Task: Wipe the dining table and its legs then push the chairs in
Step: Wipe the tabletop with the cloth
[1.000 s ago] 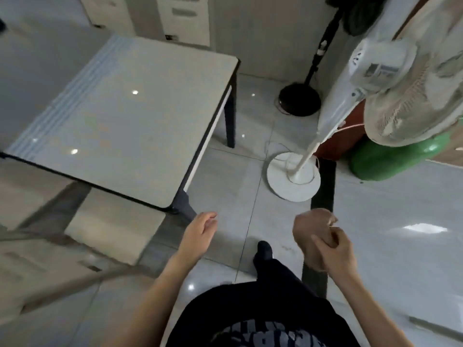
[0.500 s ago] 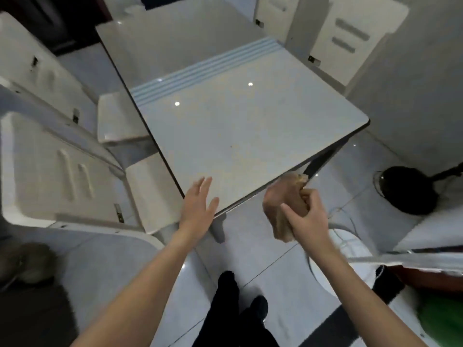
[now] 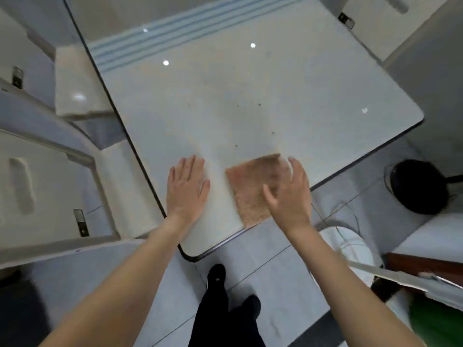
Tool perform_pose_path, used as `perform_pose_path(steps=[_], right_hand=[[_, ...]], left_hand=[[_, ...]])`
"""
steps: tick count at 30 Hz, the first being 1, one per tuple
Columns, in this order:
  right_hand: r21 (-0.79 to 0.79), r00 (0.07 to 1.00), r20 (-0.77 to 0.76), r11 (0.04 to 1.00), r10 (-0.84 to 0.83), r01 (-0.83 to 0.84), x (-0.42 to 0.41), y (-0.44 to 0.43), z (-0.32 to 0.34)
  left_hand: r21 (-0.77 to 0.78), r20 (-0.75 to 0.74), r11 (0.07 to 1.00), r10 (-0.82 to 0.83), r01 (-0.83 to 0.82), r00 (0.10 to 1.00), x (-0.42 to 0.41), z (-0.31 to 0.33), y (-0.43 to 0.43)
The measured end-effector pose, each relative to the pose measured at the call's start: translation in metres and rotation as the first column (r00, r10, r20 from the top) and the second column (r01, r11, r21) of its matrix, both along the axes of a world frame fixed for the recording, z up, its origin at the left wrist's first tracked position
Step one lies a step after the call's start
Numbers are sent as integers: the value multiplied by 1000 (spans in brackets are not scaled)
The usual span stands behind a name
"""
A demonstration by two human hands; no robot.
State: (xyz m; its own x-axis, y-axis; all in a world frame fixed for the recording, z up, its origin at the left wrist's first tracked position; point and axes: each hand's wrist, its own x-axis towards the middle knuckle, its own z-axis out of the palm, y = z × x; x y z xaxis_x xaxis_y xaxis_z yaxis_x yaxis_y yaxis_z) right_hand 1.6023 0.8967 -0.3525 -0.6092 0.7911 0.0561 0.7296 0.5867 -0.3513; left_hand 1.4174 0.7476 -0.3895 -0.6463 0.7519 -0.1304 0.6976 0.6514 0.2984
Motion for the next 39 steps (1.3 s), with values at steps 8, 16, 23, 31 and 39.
perform_pose_path(steps=[8, 16, 23, 31, 39], right_hand=[[-78, 975, 207, 995, 83, -68, -49, -15, -39], [-3, 963, 256, 996, -81, 85, -93, 162, -39], [-38, 872, 260, 907, 414, -419, -124, 79, -38], [-87, 729, 298, 778, 616, -622, -25, 105, -27], [-29, 846, 219, 870, 485, -491, -332, 139, -46]], left_hand=[[-52, -64, 998, 17, -21, 998, 2, -8, 1], [17, -32, 999, 44, -43, 999, -1, -10, 1], [40, -42, 992, 118, -116, 992, 0, -6, 0], [51, -3, 933, 358, -357, 934, -1, 1, 1], [117, 21, 925, 362, -362, 932, -4, -3, 0]])
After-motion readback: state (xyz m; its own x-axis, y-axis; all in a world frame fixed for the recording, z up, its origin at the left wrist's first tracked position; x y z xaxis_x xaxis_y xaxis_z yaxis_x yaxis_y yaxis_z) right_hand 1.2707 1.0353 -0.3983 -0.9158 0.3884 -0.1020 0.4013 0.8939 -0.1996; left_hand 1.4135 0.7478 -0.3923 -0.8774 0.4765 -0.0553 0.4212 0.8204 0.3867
